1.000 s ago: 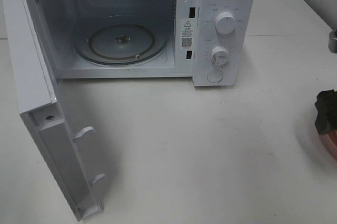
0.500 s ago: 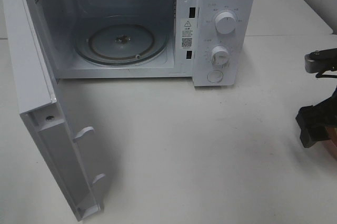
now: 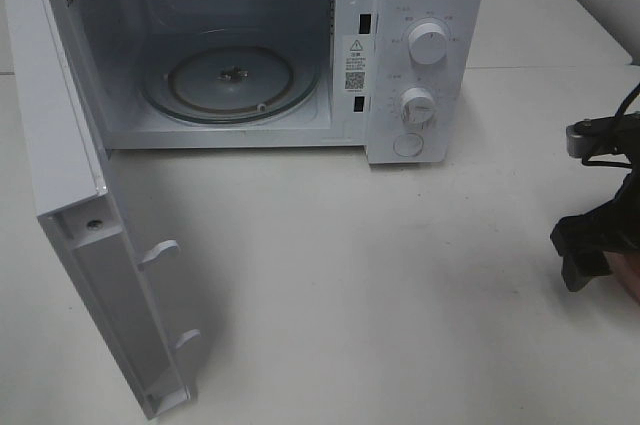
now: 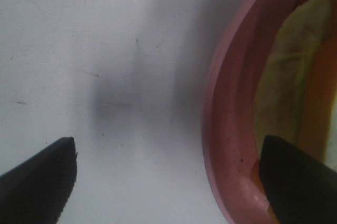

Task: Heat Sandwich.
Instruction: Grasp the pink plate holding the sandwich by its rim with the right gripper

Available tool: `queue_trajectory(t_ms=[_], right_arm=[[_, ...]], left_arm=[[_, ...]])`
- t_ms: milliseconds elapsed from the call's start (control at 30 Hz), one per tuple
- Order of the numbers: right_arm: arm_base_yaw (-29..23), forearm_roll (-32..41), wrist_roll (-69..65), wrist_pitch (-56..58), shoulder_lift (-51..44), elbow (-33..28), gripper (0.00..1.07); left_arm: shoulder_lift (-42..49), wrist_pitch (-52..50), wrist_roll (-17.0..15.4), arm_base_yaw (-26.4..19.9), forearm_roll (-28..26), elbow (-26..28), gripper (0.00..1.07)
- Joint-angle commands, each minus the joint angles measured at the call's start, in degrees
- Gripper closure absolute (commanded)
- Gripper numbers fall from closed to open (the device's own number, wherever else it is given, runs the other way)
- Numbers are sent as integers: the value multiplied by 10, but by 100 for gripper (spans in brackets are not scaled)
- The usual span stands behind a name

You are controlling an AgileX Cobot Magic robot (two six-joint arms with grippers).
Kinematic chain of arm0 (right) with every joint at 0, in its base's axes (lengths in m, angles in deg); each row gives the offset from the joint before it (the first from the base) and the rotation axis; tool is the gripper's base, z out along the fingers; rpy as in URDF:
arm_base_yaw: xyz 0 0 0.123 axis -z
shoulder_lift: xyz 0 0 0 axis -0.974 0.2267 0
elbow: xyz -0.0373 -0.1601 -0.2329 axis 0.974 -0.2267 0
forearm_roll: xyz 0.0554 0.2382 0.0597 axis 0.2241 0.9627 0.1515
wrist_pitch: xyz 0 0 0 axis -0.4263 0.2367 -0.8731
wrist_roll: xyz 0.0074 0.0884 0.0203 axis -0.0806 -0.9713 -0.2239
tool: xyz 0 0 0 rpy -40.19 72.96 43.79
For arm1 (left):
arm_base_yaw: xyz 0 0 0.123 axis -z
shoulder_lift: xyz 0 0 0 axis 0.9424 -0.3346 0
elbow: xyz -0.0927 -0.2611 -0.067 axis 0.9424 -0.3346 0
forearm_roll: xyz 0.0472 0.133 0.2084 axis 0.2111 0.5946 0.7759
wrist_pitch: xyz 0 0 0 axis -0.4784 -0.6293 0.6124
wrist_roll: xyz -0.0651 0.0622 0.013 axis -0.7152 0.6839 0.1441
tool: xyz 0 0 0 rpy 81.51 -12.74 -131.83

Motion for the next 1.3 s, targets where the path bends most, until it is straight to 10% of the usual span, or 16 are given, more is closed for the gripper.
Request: queue_trajectory(t_ms=[33,767,1000,1200,1300], right_arm=[[8,-2,6,-8,13,6,18],[16,-13,10,-47,73,13,28],[16,-28,7,-48,73,13,56],[16,-61,-45,-43,73,13,107],[16,-61,-45,-41,73,13,107]], left_arm=[[11,-5,0,-2,-3,0,9],[11,-5,0,-2,-3,0,9],[11,-5,0,-2,-3,0,9],[11,-5,0,-2,-3,0,9],[11,-5,0,-2,-3,0,9]])
